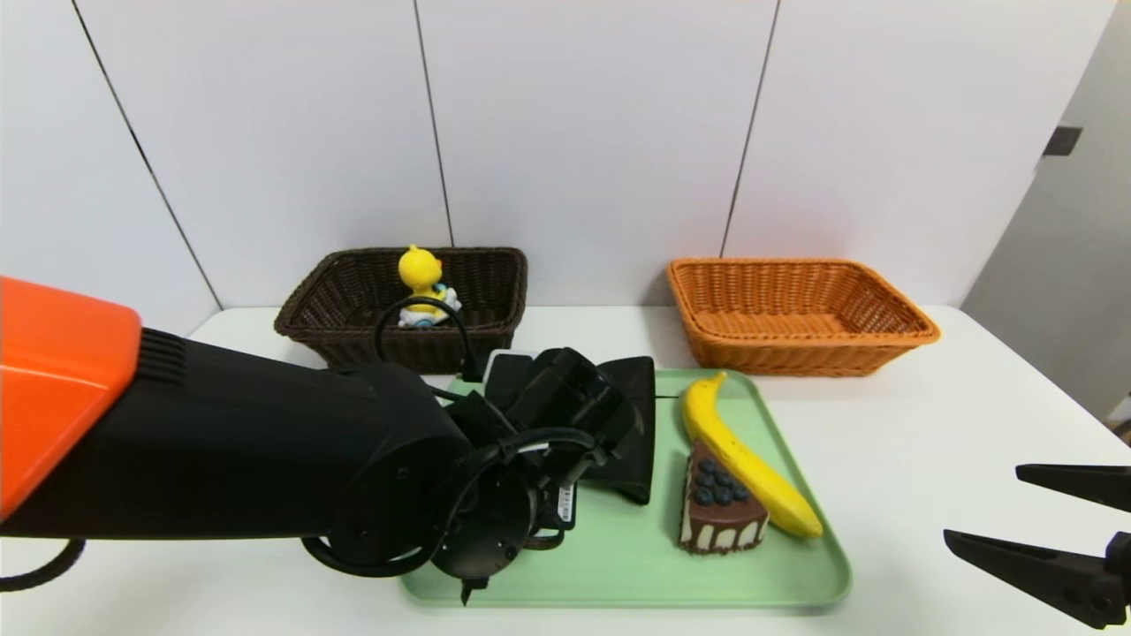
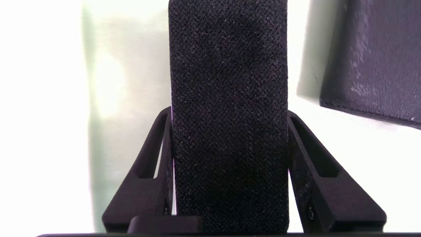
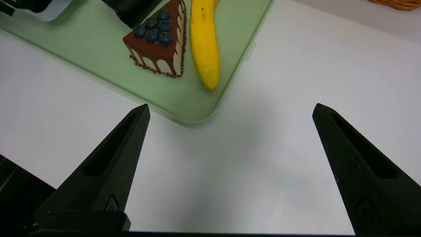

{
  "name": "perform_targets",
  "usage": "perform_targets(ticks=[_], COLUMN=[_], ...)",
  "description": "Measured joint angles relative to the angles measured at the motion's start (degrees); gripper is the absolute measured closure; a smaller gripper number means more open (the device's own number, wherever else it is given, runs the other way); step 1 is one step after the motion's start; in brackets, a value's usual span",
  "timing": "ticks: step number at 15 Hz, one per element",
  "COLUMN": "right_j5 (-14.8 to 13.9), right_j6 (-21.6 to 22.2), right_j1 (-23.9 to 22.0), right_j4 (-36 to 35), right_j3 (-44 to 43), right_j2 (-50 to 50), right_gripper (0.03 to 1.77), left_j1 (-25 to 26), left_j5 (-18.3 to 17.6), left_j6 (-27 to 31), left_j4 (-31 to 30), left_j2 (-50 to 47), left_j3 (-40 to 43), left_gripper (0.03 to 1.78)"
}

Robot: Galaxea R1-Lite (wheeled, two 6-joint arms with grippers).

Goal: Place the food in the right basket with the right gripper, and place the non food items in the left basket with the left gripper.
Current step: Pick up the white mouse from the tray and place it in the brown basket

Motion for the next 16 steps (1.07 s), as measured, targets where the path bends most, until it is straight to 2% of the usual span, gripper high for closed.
perform_targets(ticks=[3, 8, 11, 16], right_j5=[0.00, 0.00, 0.02, 0.00], right_j6=[-0.07, -0.18, -0.18, -0.18], right_j1=[0.00, 0.00, 0.00, 0.00], right_j4=[0.00, 0.00, 0.00, 0.00], right_j3=[0.00, -0.07, -0.07, 0.01], right_j2=[-0.24, -0.71, -1.01, -1.18], right_gripper=[0.09, 0.09, 0.09, 0.09], left_j1=[1.23, 9.51, 15.74, 22.70], left_j5=[0.15, -0.57, -2.67, -3.19], left_j6=[1.78, 13.51, 19.24, 20.72], left_j4=[1.29, 0.96, 0.91, 0.77], left_j2=[-4.10, -9.03, -7.90, -0.11], left_j3=[-0.80, -10.69, -17.86, -27.98], left_gripper=[0.84, 0.84, 0.84, 0.84])
